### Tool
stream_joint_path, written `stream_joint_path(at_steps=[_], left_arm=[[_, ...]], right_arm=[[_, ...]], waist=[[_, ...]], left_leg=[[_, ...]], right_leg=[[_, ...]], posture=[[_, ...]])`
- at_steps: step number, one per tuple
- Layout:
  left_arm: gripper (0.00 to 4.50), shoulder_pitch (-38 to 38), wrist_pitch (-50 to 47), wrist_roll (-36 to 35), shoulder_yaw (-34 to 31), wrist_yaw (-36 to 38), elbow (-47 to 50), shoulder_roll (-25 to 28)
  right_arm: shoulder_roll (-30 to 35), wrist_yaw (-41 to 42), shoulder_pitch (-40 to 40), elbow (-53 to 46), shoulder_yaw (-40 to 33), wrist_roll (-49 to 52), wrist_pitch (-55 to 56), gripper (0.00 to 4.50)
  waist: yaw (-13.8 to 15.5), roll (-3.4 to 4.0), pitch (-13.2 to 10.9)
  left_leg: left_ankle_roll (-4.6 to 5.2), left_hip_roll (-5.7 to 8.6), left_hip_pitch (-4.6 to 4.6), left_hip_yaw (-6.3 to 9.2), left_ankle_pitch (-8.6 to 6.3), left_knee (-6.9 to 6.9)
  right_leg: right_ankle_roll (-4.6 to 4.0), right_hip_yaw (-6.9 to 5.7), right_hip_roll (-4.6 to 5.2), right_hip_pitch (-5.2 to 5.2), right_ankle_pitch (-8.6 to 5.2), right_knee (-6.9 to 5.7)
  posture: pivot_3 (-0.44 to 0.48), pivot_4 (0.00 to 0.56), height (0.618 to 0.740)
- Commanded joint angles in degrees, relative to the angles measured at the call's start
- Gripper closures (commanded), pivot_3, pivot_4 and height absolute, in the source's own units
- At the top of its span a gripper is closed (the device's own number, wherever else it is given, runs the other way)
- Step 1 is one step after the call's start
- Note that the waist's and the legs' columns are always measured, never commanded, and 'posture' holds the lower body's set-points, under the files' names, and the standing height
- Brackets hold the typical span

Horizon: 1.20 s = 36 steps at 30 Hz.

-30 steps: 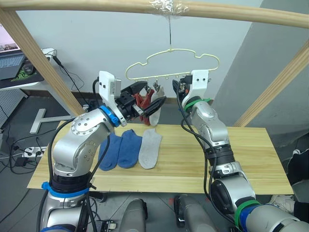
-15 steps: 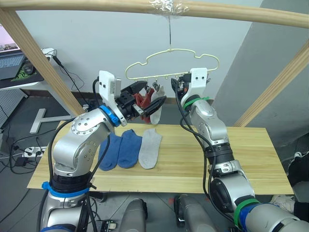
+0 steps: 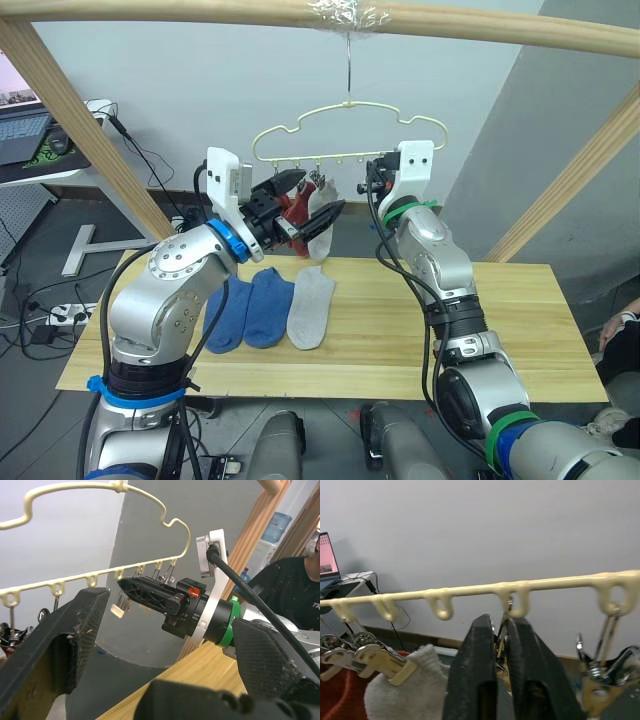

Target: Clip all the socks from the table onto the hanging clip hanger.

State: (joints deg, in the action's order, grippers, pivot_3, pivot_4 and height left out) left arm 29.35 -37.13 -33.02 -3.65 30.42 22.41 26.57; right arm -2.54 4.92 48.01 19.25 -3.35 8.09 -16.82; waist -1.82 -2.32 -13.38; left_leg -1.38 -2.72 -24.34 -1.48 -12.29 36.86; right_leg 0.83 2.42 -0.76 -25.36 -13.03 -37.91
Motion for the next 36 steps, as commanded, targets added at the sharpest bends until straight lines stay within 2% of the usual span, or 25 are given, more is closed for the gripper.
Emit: stream_joint_path(at_steps=[1,4,6,8,12,16,19,24,32,34,36], left_arm=[[0.0,-0.3,0.1,-0.9,-0.4,-0.4,2.7,-0.5],[0.0,-1.9,0.3,-0.1,0.6,-0.5,3.4,-0.5],[0.0,-5.1,0.0,2.6,3.0,-2.1,3.8,-0.5],[0.0,-9.9,1.8,8.4,6.6,-3.6,1.4,0.6],[0.0,-15.5,5.4,15.0,9.6,-6.4,-6.9,-1.0],[0.0,-16.3,9.4,18.9,11.1,-7.5,-14.9,-3.9],[0.0,-15.5,13.9,22.7,12.5,-7.9,-20.7,-5.7],[0.0,-9.2,19.9,25.4,13.1,-7.0,-37.4,-10.9],[0.0,-0.8,30.6,33.6,16.9,-5.5,-57.7,-13.4],[0.0,0.3,30.7,34.3,17.1,-4.5,-61.8,-14.1],[0.37,0.8,31.7,35.5,17.8,-4.0,-64.1,-14.3]], right_arm=[[0.2,0.3,0.1,-1.6,-0.1,0.5,0.3,4.49],[0.7,0.8,-0.5,-2.3,0.1,0.4,0.0,4.49],[1.9,2.9,-1.6,-4.0,1.3,0.3,-1.4,4.49],[2.7,4.7,-2.7,-6.1,1.5,1.3,-3.4,4.49],[3.9,6.1,-4.6,-9.2,1.7,1.7,-6.4,4.49],[5.1,8.0,-6.4,-11.8,2.9,1.6,-9.7,4.49],[4.1,5.1,-7.5,-14.1,0.7,2.5,-10.6,4.49],[5.0,4.5,-8.0,-16.3,1.2,2.3,-12.0,4.49],[5.4,3.9,-8.2,-17.6,1.2,2.2,-13.3,4.49],[5.6,3.9,-8.2,-17.8,1.2,2.1,-13.6,4.49],[5.8,3.8,-8.2,-18.1,1.0,2.1,-13.8,4.5]], waist=[[0.0,0.0,0.0],[0.0,0.01,0.0],[0.0,0.01,0.0],[0.0,0.02,0.0],[0.0,0.07,0.0],[0.1,0.08,0.0],[0.1,0.08,0.0],[0.2,0.09,0.0],[0.0,0.08,0.0],[-0.1,0.08,0.0],[-0.2,0.08,0.0]], left_leg=[[0.0,0.0,0.0,0.0,0.0,0.0],[0.0,0.0,0.0,0.0,0.0,-0.01],[0.0,-0.02,-0.01,0.01,0.0,-0.02],[0.01,-0.01,-0.01,0.0,0.0,-0.04],[0.01,-0.03,0.05,-0.01,-0.01,-0.06],[0.02,-0.05,0.06,0.03,0.0,-0.02],[0.02,-0.03,0.09,-0.05,0.0,-0.01],[0.02,0.02,0.04,-0.08,0.0,0.0],[0.03,0.03,0.02,-0.1,0.0,-0.03],[0.03,0.03,0.02,-0.09,0.0,-0.04],[0.03,0.03,0.02,-0.09,0.0,-0.04]], right_leg=[[0.0,0.0,0.0,0.0,0.0,0.0],[0.0,0.0,0.0,0.0,0.0,0.01],[0.0,0.02,0.01,0.0,0.0,0.03],[0.0,0.06,0.04,0.01,-0.01,0.05],[-0.01,0.07,0.05,0.0,-0.01,0.03],[-0.04,0.04,0.04,0.0,-0.02,-0.06],[-0.04,0.02,0.05,0.03,-0.02,-0.03],[-0.02,-0.02,0.09,0.03,-0.01,0.01],[0.01,-0.04,0.03,0.02,0.0,0.05],[0.01,-0.05,0.03,0.01,0.0,0.05],[0.01,-0.04,0.03,0.02,0.0,0.05]], posture=[[0.028,0.238,0.74],[0.028,0.238,0.74],[0.019,0.236,0.74],[0.019,0.236,0.74],[0.005,0.234,0.74],[0.005,0.234,0.74],[-0.006,0.233,0.74],[-0.033,0.232,0.74],[-0.047,0.233,0.74],[-0.061,0.239,0.74],[-0.061,0.239,0.74]])
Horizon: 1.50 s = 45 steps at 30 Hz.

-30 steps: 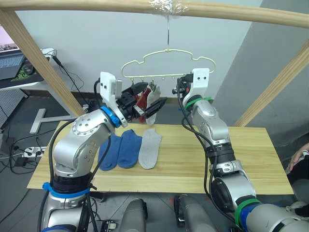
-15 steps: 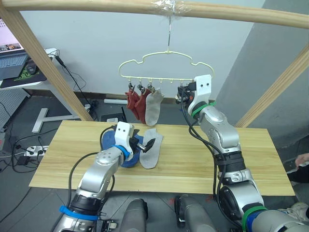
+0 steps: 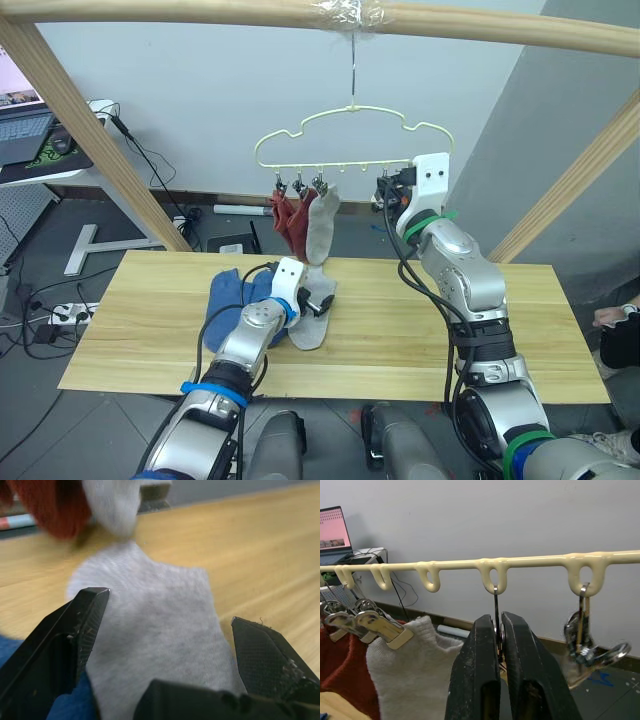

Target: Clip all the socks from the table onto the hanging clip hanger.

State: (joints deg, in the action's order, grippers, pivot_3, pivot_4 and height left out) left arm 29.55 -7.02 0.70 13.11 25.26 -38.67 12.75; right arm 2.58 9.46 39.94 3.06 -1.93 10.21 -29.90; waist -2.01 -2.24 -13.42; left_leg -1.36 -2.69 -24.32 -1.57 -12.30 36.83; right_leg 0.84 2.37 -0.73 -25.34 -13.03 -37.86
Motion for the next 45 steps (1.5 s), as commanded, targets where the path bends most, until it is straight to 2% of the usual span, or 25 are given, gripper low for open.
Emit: stream_joint_path(at_steps=[1,10,14,15,18,20,25,27,29,33,40,45], left_arm=[[0.58,0.6,1.2,2.1,1.3,2.2,-3.2,-0.4],[3.11,-0.9,0.1,2.0,-0.3,4.1,-0.9,-0.8],[4.35,-4.6,-3.0,-0.1,-1.0,4.7,8.7,-2.1],[4.48,-6.4,-3.5,-1.6,-1.2,6.0,13.0,-2.8],[4.48,-12.0,-5.9,-4.3,-0.1,9.4,25.2,-2.6],[4.48,-14.1,-6.4,-4.8,-0.7,9.0,30.7,-2.3],[4.48,-14.5,-3.0,-5.1,-2.4,6.8,37.0,-2.4],[4.48,-13.6,3.1,-1.3,-1.2,5.5,38.5,-1.1],[4.48,-11.3,9.3,3.4,0.2,2.8,38.3,-0.3],[4.48,-7.9,14.9,8.5,2.1,-0.3,33.8,0.1],[4.48,-4.0,20.7,10.7,2.7,-2.1,28.1,-0.2],[4.48,-2.4,22.5,11.0,1.9,-4.2,25.9,-1.0]], right_arm=[[0.7,-0.9,-0.2,-2.0,-0.6,0.0,-0.9,4.5],[1.3,-1.3,0.0,-1.3,-1.0,0.4,-1.2,4.5],[1.8,0.0,1.8,0.3,-2.1,2.1,-2.9,4.5],[2.0,0.6,2.5,0.6,-2.5,2.9,-4.1,4.5],[2.9,2.0,4.4,1.5,-4.9,6.4,-9.4,4.5],[4.5,3.3,5.0,1.9,-5.8,7.9,-12.3,4.5],[7.4,4.4,6.5,2.5,-8.0,11.2,-17.9,4.5],[7.7,4.0,8.1,3.0,-10.7,14.3,-23.8,4.5],[8.3,3.8,10.2,4.0,-13.5,17.9,-29.9,4.5],[7.7,2.0,13.0,6.6,-18.3,22.2,-36.4,4.5],[6.9,-1.0,15.0,7.6,-21.8,25.4,-40.5,4.5],[6.9,-1.7,14.3,6.0,-21.5,26.5,-42.4,4.5]], waist=[[0.0,0.0,0.0],[0.0,0.0,0.0],[-0.2,0.0,0.0],[-0.2,0.0,0.0],[-0.4,0.02,0.0],[-0.3,0.03,0.0],[-0.3,0.06,0.0],[-0.4,0.07,0.0],[-0.3,0.09,-0.1],[0.2,0.1,0.0],[0.1,0.1,-0.1],[0.1,0.1,-0.1]], left_leg=[[0.0,-0.01,0.0,0.01,0.0,0.01],[0.0,-0.01,0.03,0.01,0.0,0.04],[0.0,-0.01,0.02,0.0,0.0,0.03],[0.0,-0.03,0.01,-0.03,0.0,0.03],[0.0,-0.04,-0.01,-0.02,0.0,0.03],[0.0,-0.03,-0.02,0.06,0.0,0.01],[0.02,-0.04,0.0,0.08,0.01,0.05],[0.02,-0.03,0.05,0.04,0.01,0.04],[0.02,-0.03,0.02,0.0,0.01,0.02],[0.02,-0.01,-0.04,0.05,0.01,0.03],[0.07,-0.02,-0.13,-0.01,-0.02,-0.01],[0.07,-0.02,-0.14,0.03,-0.02,-0.01]], right_leg=[[0.0,-0.01,0.0,0.01,0.0,0.0],[0.01,0.0,0.02,0.03,0.01,-0.01],[0.01,0.01,0.04,0.03,0.01,-0.01],[0.01,0.03,0.04,0.03,0.01,0.01],[0.01,0.03,0.06,0.01,0.01,0.01],[0.0,0.08,0.11,0.03,0.0,0.02],[-0.01,0.1,0.09,0.05,0.0,-0.02],[-0.01,0.09,0.08,0.09,0.0,0.0],[-0.01,0.1,0.08,0.06,0.0,0.02],[0.0,0.1,0.1,0.08,0.0,0.12],[0.02,0.06,0.1,0.02,0.01,0.21],[0.03,0.04,0.09,0.03,0.01,0.2]], posture=[[-0.075,0.241,0.74],[-0.075,0.241,0.74],[-0.075,0.241,0.74],[-0.075,0.241,0.74],[-0.068,0.241,0.74],[-0.069,0.242,0.74],[-0.068,0.243,0.74],[-0.064,0.243,0.74],[-0.062,0.244,0.74],[-0.062,0.243,0.74],[-0.064,0.243,0.74],[-0.064,0.243,0.74]])
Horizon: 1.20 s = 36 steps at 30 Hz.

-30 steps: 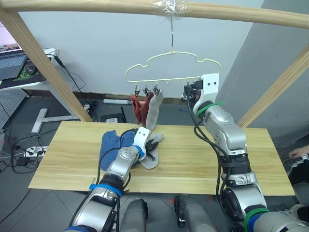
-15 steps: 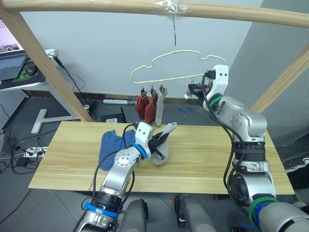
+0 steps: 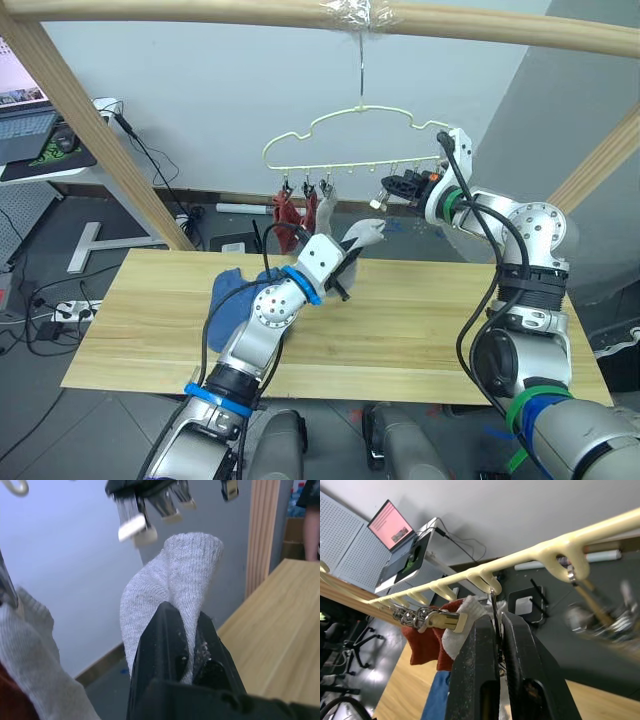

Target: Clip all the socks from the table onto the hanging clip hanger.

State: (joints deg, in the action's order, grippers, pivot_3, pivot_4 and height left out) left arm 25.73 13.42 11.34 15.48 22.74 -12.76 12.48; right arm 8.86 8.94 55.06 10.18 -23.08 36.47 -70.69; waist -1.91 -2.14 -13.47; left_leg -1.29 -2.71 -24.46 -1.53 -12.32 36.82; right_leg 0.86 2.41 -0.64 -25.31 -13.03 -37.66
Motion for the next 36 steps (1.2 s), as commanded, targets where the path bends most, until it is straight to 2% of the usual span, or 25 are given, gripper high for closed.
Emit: stream_joint_path(at_steps=[1,17,21,23,30,32,35,36], left_arm=[[4.48,1.9,2.4,0.3,-0.7,-2.2,-0.3,-0.9],[4.48,4.2,4.8,0.4,-0.4,-4.0,-2.2,-1.6],[4.5,4.5,4.7,0.5,-0.3,-4.1,-2.3,-1.9],[4.5,4.7,4.6,0.6,-0.4,-4.2,-2.4,-2.0],[4.5,4.7,3.5,0.7,-0.5,-4.4,-2.1,-2.3],[4.5,4.5,2.6,0.2,-0.7,-4.2,-1.9,-2.6],[4.5,3.4,0.8,-3.5,-1.8,-2.0,-0.4,-3.3],[3.95,3.1,-0.1,-4.7,-2.0,-1.2,0.1,-3.4]], right_arm=[[0.6,-1.3,-1.1,-1.5,-0.3,0.4,-1.9,4.5],[0.7,-2.9,-1.1,-1.7,-1.6,2.1,-3.5,4.5],[0.6,-2.9,-0.8,-1.7,-2.6,3.5,-4.1,3.35],[0.8,-3.0,-0.7,-1.8,-2.7,3.8,-4.2,2.51],[2.2,-1.9,-0.9,-5.1,-3.5,5.1,-3.6,0.06],[2.6,-1.7,-1.8,-7.4,-3.3,5.6,-4.1,0.02],[6.1,1.4,-6.9,-16.2,1.0,5.8,-3.6,0.02],[7.5,2.6,-8.6,-18.7,2.4,5.8,-3.2,0.0]], waist=[[0.0,0.0,0.0],[-0.1,0.0,0.0],[-0.1,0.0,0.0],[-0.3,0.0,0.0],[-0.8,0.02,0.0],[-0.9,0.02,0.0],[-0.9,0.02,0.0],[-0.9,0.02,0.0]], left_leg=[[0.0,0.0,0.0,-0.01,0.0,0.0],[0.0,0.01,-0.01,-0.02,0.0,0.0],[0.0,0.0,-0.02,-0.01,0.0,0.0],[0.0,0.0,-0.03,-0.03,0.0,0.0],[0.0,0.0,-0.26,-0.02,0.0,-0.01],[0.0,0.0,-0.29,-0.01,0.0,-0.01],[0.0,0.0,-0.32,0.03,0.0,-0.04],[0.0,0.0,-0.33,0.02,0.0,-0.05]], right_leg=[[0.0,0.0,0.0,0.0,0.0,0.0],[0.02,-0.05,-0.01,0.0,0.0,0.01],[0.02,-0.04,-0.01,-0.01,0.0,0.01],[0.02,-0.04,-0.01,-0.03,0.0,0.01],[0.03,-0.05,-0.02,-0.23,0.01,0.01],[0.03,-0.05,-0.02,-0.26,0.01,0.01],[0.06,-0.04,-0.02,-0.26,-0.01,0.03],[0.06,-0.04,-0.02,-0.27,-0.01,0.04]], posture=[[-0.064,0.243,0.74],[-0.083,0.24,0.74],[-0.083,0.24,0.74],[-0.08,0.236,0.74],[-0.07,0.233,0.74],[-0.067,0.23,0.74],[-0.07,0.229,0.74],[-0.07,0.229,0.74]])
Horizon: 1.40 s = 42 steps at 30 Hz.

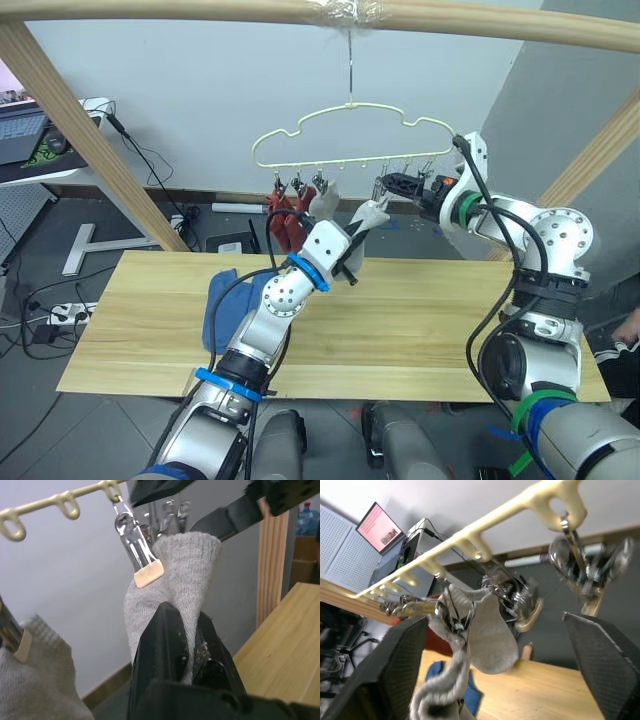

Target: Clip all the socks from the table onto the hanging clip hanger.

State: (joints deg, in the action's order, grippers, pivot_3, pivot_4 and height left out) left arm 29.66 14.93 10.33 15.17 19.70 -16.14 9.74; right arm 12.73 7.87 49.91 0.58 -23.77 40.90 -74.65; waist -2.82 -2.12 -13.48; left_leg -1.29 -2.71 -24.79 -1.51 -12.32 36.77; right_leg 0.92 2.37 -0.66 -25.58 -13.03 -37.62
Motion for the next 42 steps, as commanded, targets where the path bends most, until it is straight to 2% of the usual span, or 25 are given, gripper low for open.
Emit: stream_joint_path(at_steps=[1,5,10,13,16,19,22,26,27,29,31,42], left_arm=[[3.71,-1.3,-2.1,-4.4,-1.9,2.4,4.1,-0.4],[2.54,-3.1,-5.6,-7.3,-3.0,5.1,7.0,0.6],[0.96,-5.2,-9.7,-9.6,-4.9,6.6,10.6,2.0],[0.03,-9.4,-15.5,-13.8,-8.5,10.0,16.8,6.2],[0.03,-10.6,-18.5,-15.6,-10.5,11.2,19.6,9.0],[0.0,-10.2,-21.5,-17.5,-12.7,11.5,22.4,10.7],[0.0,-10.2,-24.3,-19.3,-14.5,11.9,25.3,12.3],[0.0,-10.6,-26.0,-20.2,-15.1,12.3,27.2,13.2],[0.0,-10.9,-26.6,-20.7,-15.7,12.7,28.0,13.8],[0.0,-11.3,-27.5,-21.2,-16.6,13.1,29.4,14.7],[0.0,-11.3,-28.1,-21.5,-17.0,13.0,30.0,15.2],[0.0,-10.3,-30.9,-22.7,-16.4,13.1,32.8,15.3]], right_arm=[[5.0,4.7,-5.4,-11.4,4.7,0.4,2.8,0.0],[8.9,6.8,-14.1,-18.1,11.1,-7.0,15.5,0.0],[7.7,6.7,-19.4,-21.1,14.7,-11.0,24.4,0.0],[5.3,4.5,-24.7,-23.7,21.4,-17.8,32.6,0.0],[3.5,3.6,-26.5,-23.1,23.5,-21.3,37.5,0.0],[1.6,2.5,-26.4,-21.8,23.2,-22.8,40.2,0.61],[0.7,2.2,-25.7,-20.6,24.0,-24.6,42.0,1.71],[0.0,2.3,-25.5,-19.9,24.3,-25.8,43.3,1.71],[-0.7,1.9,-25.2,-19.3,24.4,-26.1,43.9,1.84],[-1.9,1.2,-24.4,-18.0,24.7,-26.8,44.9,2.26],[-2.9,0.7,-23.5,-16.6,25.0,-27.8,45.8,2.97],[-5.3,-0.5,-18.7,-8.1,24.2,-31.3,50.3,2.97]], waist=[[0.0,0.0,0.0],[-0.5,0.0,0.0],[-1.0,0.01,0.0],[-1.5,0.0,0.0],[-1.8,0.06,-0.1],[-1.7,0.09,-0.1],[-1.6,0.09,-0.1],[-1.1,0.09,-0.1],[-0.8,0.09,-0.1],[-0.7,0.09,-0.1],[-0.6,0.1,-0.1],[0.2,0.12,-0.1]], left_leg=[[0.0,0.01,-0.02,0.02,0.0,-0.01],[0.0,0.01,-0.01,-0.02,0.0,-0.01],[0.0,0.02,0.11,-0.09,0.0,0.03],[0.0,0.01,0.14,-0.08,0.0,0.07],[-0.01,-0.04,0.17,0.03,0.0,-0.03],[-0.02,-0.04,0.13,0.02,0.01,0.05],[-0.02,0.0,0.11,-0.05,0.01,0.13],[-0.01,0.03,0.11,-0.09,0.01,0.11],[-0.01,0.02,0.11,-0.08,0.01,0.1],[-0.02,0.0,0.11,-0.06,0.01,0.08],[-0.02,-0.02,0.11,-0.05,0.01,0.07],[-0.01,0.01,0.1,-0.08,0.01,0.1]], right_leg=[[0.03,0.0,0.01,0.0,-0.02,0.02],[0.07,0.01,0.01,0.0,-0.04,0.03],[0.08,0.01,-0.08,0.0,-0.04,-0.08],[0.09,0.03,-0.17,0.0,-0.03,-0.15],[0.08,0.06,-0.22,-0.01,-0.04,-0.14],[0.07,-0.01,-0.17,-0.04,-0.04,-0.22],[0.08,0.1,-0.08,0.0,-0.04,-0.17],[0.08,0.11,-0.04,0.0,-0.03,-0.11],[0.08,0.1,-0.04,0.0,-0.03,-0.11],[0.08,0.08,-0.07,0.0,-0.03,-0.12],[0.08,0.08,-0.13,-0.03,-0.03,-0.15],[0.08,0.1,-0.07,-0.02,-0.03,-0.14]], posture=[[-0.073,0.227,0.74],[-0.076,0.224,0.74],[-0.078,0.222,0.74],[-0.074,0.227,0.74],[-0.057,0.231,0.74],[-0.044,0.232,0.74],[-0.035,0.235,0.74],[-0.025,0.234,0.74],[-0.012,0.233,0.74],[-0.005,0.233,0.74],[-0.001,0.234,0.74],[0.013,0.233,0.74]])
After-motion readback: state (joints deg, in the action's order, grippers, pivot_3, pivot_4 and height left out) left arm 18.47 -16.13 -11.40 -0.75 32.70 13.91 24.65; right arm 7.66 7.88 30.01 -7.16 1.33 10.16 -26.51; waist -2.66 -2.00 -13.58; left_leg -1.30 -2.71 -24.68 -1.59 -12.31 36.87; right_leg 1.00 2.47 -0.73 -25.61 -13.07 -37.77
